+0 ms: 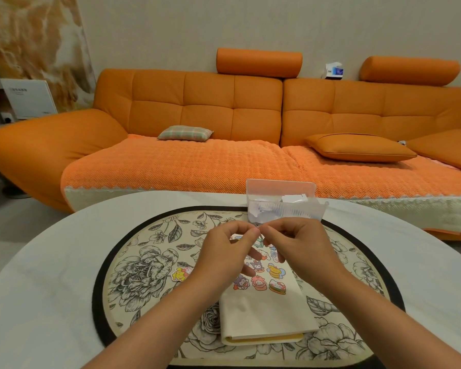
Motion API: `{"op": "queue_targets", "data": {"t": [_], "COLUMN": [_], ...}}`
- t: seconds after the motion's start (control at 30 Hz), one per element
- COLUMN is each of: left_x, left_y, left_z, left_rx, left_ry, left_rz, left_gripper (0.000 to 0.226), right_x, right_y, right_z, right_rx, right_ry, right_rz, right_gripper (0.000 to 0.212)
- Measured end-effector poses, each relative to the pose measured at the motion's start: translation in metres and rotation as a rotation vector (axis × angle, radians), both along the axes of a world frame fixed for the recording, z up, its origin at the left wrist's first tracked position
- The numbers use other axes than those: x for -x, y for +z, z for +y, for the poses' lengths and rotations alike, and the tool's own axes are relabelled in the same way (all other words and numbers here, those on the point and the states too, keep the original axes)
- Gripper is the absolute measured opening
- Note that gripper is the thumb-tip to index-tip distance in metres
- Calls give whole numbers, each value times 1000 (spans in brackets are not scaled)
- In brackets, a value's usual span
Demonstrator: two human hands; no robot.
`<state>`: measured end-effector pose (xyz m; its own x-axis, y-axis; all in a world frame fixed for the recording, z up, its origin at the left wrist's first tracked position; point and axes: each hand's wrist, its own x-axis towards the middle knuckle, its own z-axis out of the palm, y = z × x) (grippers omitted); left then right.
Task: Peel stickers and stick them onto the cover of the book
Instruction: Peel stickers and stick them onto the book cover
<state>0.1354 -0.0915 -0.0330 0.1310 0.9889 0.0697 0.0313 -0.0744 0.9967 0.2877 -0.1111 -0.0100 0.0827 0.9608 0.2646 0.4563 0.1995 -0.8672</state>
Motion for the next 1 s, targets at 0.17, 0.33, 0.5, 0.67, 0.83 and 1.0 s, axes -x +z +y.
{"op": "queue_targets", "data": {"t": [0.17, 0.33, 0.5, 0.67, 0.83, 1.0], "left_x": [0, 1, -1, -7, -10, -8], "left_y": [0, -1, -4, -9, -13, -13], "left_z": [-2, 0, -1, -7, -6, -3], "left_rx": [-16, -36, -58, -122, -227, -270], "left_ry": [-17, 6, 31, 103, 138, 114], "left_rz": [6, 27, 53, 124, 184, 187], "left_gripper": [12, 12, 10, 9, 8, 8], "right_x": [0, 0, 2, 5, 10, 10], "right_y": [1, 3, -2, -13, -18, -15], "right_z": [-2, -1, -1, 1, 2, 2], "right_rx": [-16, 22, 11, -47, -74, -68], "right_ry": [-2, 17, -17, -57, -49, -47], "right_rz": [-20, 27, -22, -79, -40, 9], "right_gripper": [12, 14, 11, 14, 15, 19]}}
